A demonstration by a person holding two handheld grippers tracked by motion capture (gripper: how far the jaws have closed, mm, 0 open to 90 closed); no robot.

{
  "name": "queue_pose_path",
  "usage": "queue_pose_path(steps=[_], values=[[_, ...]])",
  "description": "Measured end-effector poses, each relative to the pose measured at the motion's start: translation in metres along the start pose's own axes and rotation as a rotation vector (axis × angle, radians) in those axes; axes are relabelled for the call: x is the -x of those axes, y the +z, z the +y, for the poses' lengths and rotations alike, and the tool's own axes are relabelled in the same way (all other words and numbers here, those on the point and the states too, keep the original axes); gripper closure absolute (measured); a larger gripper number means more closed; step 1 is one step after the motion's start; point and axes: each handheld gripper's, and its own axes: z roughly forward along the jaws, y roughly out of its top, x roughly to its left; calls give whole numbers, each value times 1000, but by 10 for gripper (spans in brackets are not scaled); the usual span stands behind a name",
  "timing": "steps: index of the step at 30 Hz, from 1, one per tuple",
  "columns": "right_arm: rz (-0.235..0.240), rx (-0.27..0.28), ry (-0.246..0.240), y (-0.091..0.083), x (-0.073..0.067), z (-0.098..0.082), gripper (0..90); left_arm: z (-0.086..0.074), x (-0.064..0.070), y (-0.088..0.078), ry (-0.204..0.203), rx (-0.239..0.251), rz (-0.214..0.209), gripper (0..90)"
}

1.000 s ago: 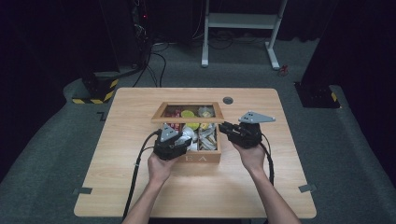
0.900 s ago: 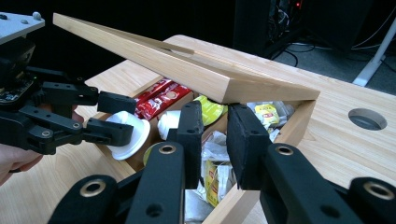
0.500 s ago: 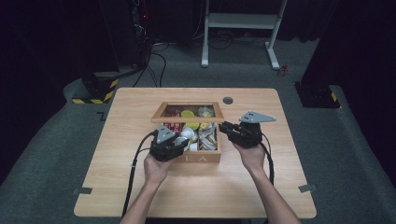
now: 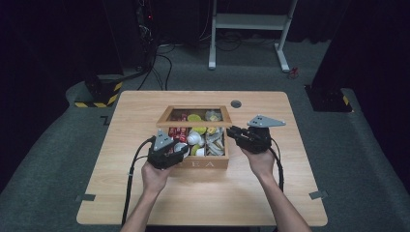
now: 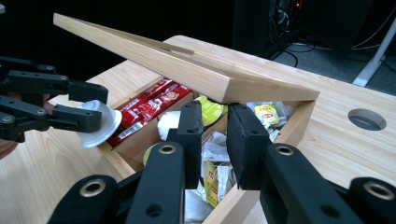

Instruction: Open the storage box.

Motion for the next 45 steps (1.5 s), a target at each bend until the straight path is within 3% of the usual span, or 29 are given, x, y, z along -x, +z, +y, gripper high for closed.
queue_pose_path(steps=[45], values=[[-1,-3,0,-1,0,0,756,-8,-26,-40,-47,36,50,530]])
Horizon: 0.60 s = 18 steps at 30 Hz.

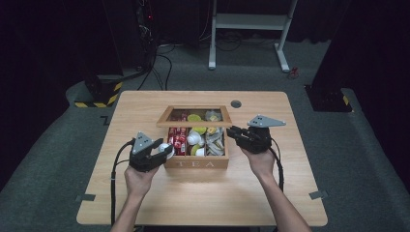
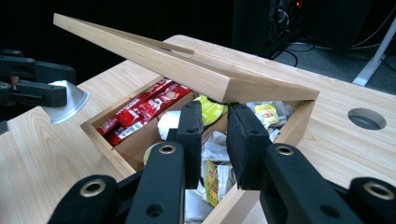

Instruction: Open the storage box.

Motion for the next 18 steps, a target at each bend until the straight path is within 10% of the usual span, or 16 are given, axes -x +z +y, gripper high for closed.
queue_pose_path(steps=[18], values=[[-1,-1,0,0,0,0,756,-6,-17,-14,-35,16,42,531]])
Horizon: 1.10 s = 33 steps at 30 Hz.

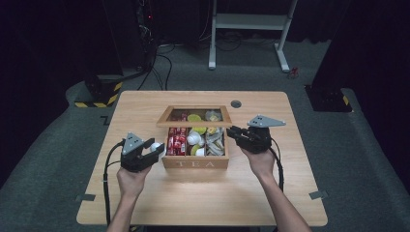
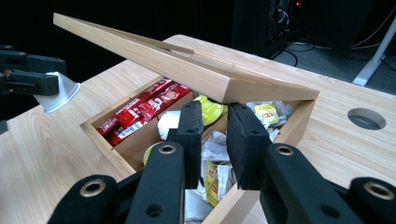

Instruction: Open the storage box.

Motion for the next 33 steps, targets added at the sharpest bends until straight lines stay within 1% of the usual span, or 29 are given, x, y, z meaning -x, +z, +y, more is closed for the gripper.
queue_pose_path(steps=[7,8,9,11,17,21,26,30,33], values=[[0,-1,2,0,0,0,756,-3,-9,-6,-10,1,24,531],[1,-1,3,0,0,0,756,-4,-10,-7,-20,3,27,531],[0,-2,3,0,0,0,756,-5,-13,-8,-20,2,32,531],[-1,-3,2,0,0,0,756,-7,-16,-10,-29,1,40,531],[-5,-6,1,0,-1,0,754,-10,-21,-11,-33,-10,55,531],[-5,-6,0,0,-1,0,754,-14,-26,-13,-47,-10,66,531],[-5,-5,1,0,-1,0,754,-18,-32,-14,-46,-22,82,531],[-7,-6,-1,0,-2,0,753,-24,-37,-12,-62,-36,97,531],[-7,-6,0,0,-2,0,752,-26,-38,-11,-65,-41,103,531]])
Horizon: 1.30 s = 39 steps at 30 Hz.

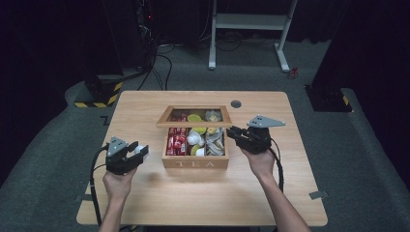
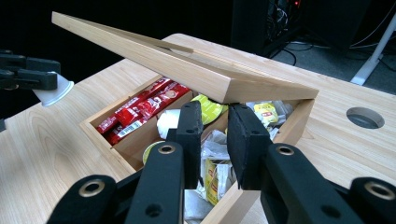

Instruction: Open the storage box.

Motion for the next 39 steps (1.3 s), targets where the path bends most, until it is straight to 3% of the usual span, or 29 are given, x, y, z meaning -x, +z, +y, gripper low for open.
queue_pose_path(steps=[12,39], values=[[0,-2,0,1,0,0,751,-5,-7,15,-18,-36,15,531],[6,-8,2,1,-1,0,751,-16,-2,55,-20,-115,49,529]])
